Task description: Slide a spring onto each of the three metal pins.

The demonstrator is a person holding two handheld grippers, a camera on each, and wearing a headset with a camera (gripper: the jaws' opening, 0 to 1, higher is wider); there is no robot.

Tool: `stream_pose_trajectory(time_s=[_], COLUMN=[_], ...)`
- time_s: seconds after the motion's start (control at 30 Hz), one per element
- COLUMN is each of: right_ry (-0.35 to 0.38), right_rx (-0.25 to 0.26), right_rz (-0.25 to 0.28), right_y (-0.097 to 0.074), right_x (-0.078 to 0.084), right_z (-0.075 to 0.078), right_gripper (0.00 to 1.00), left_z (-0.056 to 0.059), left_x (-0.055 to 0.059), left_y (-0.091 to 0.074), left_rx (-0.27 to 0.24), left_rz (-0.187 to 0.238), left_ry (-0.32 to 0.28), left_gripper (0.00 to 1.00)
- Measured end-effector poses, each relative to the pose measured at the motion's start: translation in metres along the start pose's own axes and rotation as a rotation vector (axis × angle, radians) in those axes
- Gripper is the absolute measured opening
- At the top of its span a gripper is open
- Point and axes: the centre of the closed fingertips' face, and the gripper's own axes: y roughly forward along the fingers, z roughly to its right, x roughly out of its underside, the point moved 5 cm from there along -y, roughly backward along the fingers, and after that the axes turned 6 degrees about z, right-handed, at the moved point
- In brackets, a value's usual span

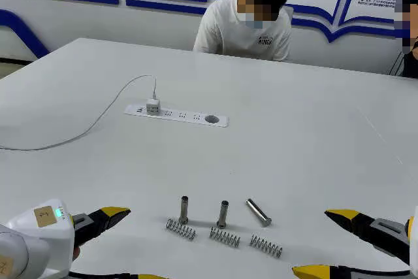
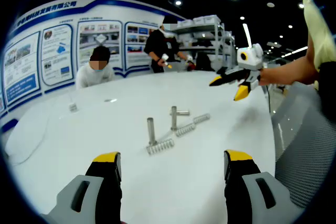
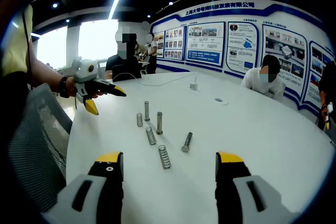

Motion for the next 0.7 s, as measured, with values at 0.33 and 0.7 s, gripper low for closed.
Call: stream_pose_trajectory(time_s=[0.33,0.7], right_ry=[-0.001,0.002], right_rx=[0.005,0.003], right_rz=[0.003,0.008], right_y=[-0.0011,-0.0009], right_x=[-0.0005,-0.0008], right_z=[0.0003,-0.0005], right_gripper=[0.73,0.72], left_z=[0.0004,0.0012], left_x=[-0.0017,-0.0016], left_y=[0.0006,0.0013], left_rx=[0.001,0.000], left_rz=[0.003,-0.002], left_ry=[0.003,0.004], left_gripper=[0.82,0.82])
